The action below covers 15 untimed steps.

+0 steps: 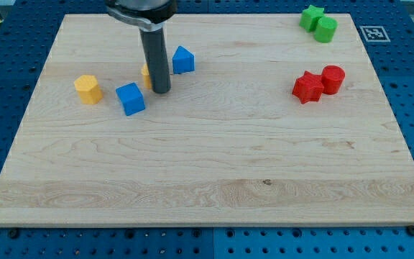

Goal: Move the yellow heart to the yellow hexagon

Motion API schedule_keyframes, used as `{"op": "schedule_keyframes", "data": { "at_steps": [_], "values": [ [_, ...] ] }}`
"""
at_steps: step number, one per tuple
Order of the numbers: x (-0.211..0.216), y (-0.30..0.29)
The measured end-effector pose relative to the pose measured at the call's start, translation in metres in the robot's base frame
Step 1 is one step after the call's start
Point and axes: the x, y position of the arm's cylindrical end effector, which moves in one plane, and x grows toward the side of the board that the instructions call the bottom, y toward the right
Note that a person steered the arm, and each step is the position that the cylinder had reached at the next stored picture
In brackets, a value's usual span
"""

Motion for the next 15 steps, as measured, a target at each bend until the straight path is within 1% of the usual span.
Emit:
{"op": "schedule_keyframes", "data": {
  "at_steps": [1,2,3,4,5,6,7,8,10,11,12,14,15],
  "values": [
    [-0.01,0.019],
    [-0.043,0.018],
    [-0.06,0.004],
    [-0.06,0.002],
    [-0.059,0.004],
    [-0.042,0.01],
    [-0.035,0.009],
    [-0.035,0.003],
    [-0.026,-0.045],
    [-0.024,-0.053],
    [-0.024,-0.053],
    [-0.007,-0.053],
    [-0.005,-0.053]
  ]
}}
